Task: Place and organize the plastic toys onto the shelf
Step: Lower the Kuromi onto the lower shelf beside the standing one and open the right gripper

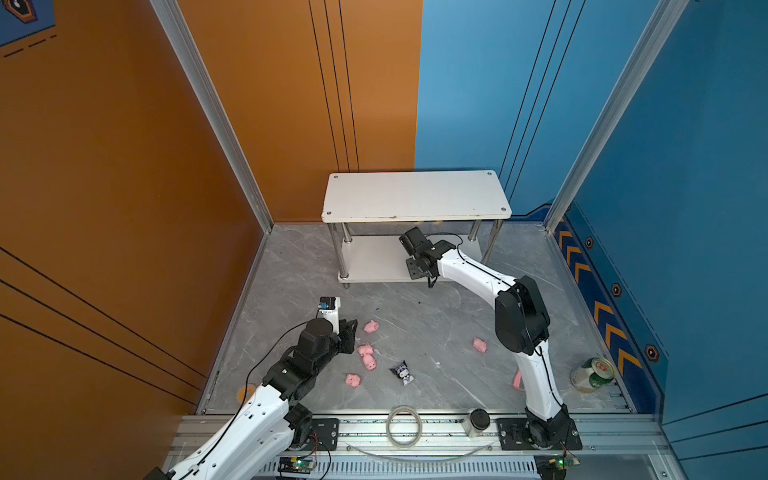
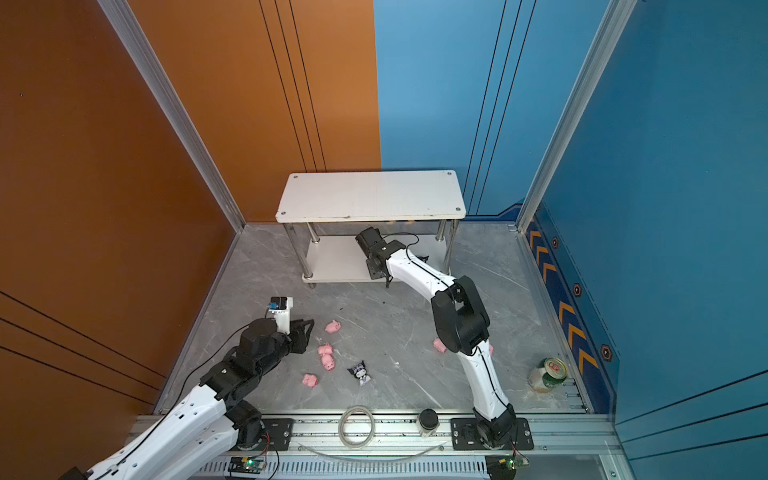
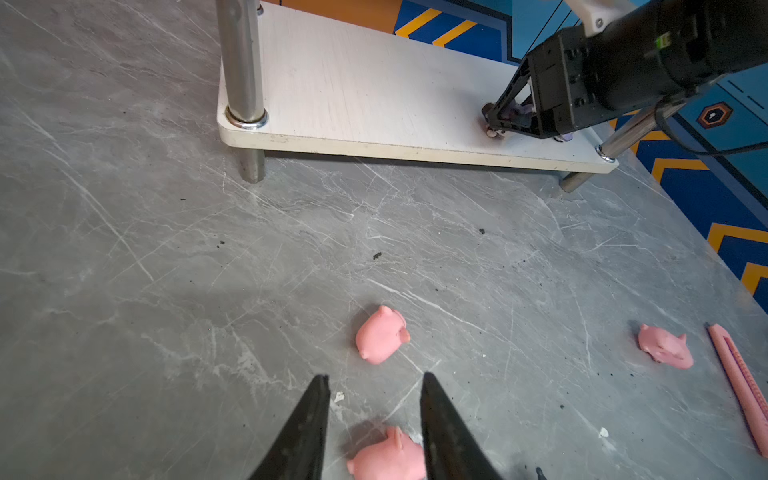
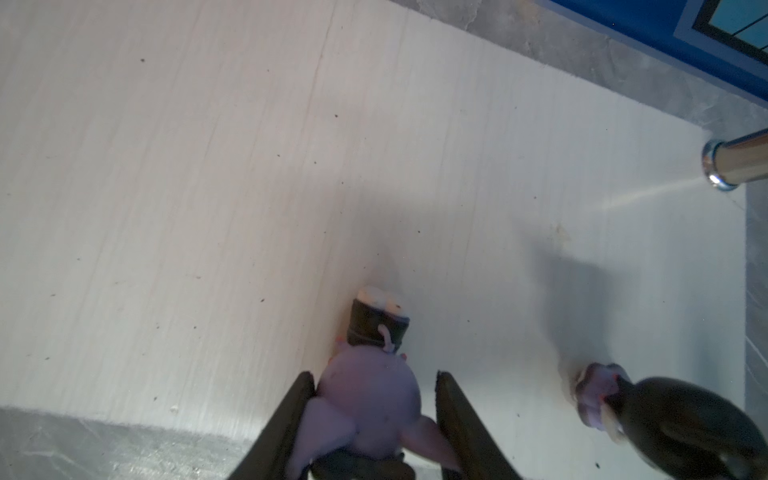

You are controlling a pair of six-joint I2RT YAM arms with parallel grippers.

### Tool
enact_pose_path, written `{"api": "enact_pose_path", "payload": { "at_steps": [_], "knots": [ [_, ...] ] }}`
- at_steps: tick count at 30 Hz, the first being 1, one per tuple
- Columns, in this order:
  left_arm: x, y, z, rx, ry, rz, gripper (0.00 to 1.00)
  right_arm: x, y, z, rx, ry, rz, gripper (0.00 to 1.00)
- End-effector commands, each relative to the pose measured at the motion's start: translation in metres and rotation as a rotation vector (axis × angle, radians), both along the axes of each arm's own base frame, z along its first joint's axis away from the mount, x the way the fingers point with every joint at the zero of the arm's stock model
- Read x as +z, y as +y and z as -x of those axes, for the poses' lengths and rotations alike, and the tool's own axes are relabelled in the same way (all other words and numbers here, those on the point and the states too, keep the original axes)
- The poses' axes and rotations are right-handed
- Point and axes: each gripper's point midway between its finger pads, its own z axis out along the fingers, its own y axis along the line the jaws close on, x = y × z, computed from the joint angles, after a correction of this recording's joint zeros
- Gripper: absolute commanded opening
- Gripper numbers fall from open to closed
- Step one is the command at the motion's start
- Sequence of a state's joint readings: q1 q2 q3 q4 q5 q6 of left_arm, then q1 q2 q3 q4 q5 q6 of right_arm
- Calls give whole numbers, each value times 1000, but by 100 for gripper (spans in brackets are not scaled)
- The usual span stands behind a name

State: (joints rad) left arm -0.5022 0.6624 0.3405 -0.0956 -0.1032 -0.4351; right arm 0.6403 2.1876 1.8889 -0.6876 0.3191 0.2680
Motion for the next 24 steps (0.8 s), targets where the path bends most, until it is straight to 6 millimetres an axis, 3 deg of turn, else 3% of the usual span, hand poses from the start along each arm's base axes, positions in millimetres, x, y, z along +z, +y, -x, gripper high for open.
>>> {"api": "enact_pose_path", "payload": {
  "at_steps": [1, 9, 24],
  "knots": [
    [-2, 1, 0, -2, 0, 4, 43, -4, 2, -4, -19, 5, -15, 37],
    [-1, 0, 0, -4, 0, 9, 48, 3, -1, -2, -17, -4, -6, 60],
    [6, 2, 4, -4, -12, 27, 52, 12, -1, 5, -19, -18, 1, 78]
  ]
}}
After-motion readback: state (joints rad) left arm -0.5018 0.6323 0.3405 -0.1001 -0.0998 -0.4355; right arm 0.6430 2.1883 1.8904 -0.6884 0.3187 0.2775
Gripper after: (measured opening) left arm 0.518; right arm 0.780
